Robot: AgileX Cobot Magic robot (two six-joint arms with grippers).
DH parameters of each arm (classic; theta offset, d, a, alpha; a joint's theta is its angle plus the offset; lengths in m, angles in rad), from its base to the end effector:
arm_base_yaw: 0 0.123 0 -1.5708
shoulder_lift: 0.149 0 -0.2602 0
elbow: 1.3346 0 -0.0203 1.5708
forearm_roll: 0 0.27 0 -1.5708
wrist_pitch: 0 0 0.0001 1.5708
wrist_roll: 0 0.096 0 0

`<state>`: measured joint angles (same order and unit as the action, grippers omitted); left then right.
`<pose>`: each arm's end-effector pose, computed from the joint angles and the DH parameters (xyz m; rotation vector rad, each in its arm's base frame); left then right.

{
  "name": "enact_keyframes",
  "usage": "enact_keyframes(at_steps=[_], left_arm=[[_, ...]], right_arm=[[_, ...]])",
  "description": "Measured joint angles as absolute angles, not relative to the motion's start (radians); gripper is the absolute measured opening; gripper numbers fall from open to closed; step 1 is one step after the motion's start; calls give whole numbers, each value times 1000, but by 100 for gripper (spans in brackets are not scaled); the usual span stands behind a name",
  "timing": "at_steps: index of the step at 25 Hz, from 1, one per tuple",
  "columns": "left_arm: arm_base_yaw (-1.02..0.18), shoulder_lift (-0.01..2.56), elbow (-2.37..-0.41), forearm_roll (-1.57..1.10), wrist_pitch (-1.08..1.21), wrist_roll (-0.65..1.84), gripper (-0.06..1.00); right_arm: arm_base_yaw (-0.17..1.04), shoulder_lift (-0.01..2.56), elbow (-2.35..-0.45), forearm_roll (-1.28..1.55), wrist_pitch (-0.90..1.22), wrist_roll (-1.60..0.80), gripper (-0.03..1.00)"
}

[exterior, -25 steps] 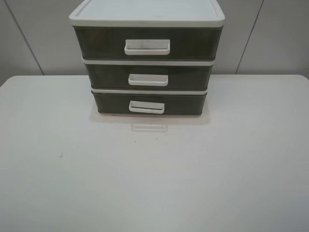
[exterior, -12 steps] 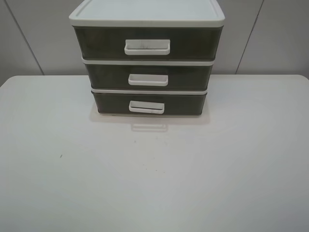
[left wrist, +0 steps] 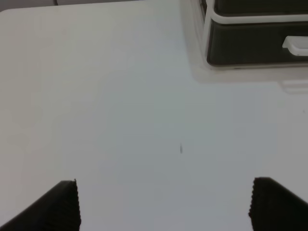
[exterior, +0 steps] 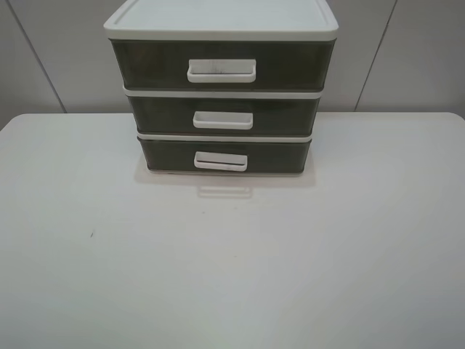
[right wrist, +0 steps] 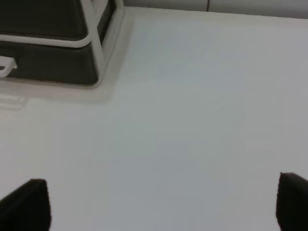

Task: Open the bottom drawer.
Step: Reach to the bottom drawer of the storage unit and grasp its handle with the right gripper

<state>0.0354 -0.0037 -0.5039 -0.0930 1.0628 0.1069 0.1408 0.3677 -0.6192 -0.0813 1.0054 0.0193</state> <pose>0.0405 -0.0064 0.2857 0.0776 2.0339 -0.0218 0.0969 0.0071 0.3012 -0.1470 2.2293 -0.0133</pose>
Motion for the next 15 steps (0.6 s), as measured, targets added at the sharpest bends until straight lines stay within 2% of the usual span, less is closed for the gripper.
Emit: enact_keyframes(at_steps=[6,10,15], left_arm=[[35,-4,-504,-92,1063,107,72],[35,-4,-504,-92,1063,107,72],[35,-4,-504,-92,1063,107,72]], right_arm=[[228,709,-740,-78,877,19,82],[271,893,-756,-50,736,19,82],[424,1071,-756,-45,557,21,82]])
